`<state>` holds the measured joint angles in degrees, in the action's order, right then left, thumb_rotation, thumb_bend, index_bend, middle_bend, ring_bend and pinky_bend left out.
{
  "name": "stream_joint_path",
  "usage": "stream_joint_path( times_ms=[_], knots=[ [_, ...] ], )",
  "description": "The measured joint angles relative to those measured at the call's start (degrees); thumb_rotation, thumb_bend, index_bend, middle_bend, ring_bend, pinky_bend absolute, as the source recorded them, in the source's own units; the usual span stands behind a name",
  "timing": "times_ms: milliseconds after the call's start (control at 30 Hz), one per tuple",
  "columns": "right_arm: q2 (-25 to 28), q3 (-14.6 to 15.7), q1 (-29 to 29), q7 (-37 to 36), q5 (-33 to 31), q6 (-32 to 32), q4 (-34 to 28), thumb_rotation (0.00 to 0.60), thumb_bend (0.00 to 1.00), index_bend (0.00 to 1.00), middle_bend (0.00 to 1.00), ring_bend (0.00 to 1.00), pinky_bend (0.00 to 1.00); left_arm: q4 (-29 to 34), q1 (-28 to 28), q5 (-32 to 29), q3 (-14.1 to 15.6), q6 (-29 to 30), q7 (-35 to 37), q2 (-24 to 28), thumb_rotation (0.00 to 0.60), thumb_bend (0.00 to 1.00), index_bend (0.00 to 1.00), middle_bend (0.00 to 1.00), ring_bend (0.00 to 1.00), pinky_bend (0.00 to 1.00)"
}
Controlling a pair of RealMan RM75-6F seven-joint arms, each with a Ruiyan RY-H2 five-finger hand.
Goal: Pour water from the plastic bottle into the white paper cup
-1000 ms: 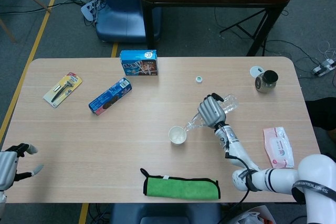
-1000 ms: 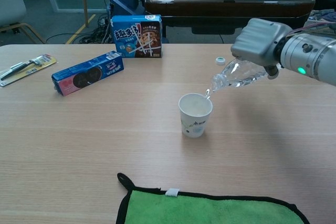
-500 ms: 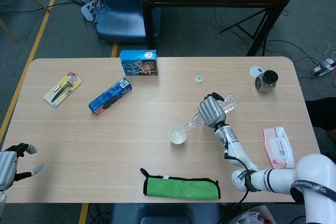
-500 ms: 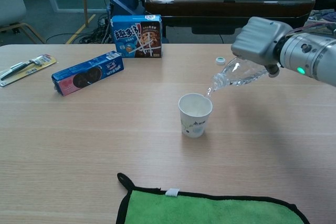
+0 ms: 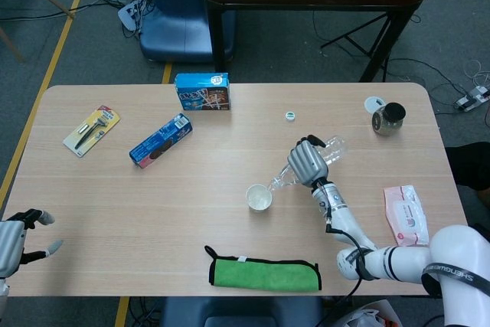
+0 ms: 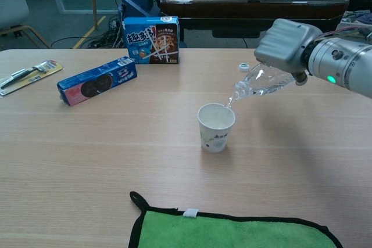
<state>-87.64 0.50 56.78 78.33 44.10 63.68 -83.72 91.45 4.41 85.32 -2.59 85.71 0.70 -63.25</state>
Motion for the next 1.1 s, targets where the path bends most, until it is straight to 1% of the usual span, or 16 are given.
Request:
stream_joint_path(
  times_ms=[1100],
  knots=[
    [-1.2,-0.6,0.0,0.7,0.0,0.8,0.1,0.6,0.17,0.59,0.63,0.52,0.57,0.5,0.0,-0.5,-0.1,-0.2,0.0,0.4,0.6,0.1,0.5,0.5,0.51,0.75]
  ],
)
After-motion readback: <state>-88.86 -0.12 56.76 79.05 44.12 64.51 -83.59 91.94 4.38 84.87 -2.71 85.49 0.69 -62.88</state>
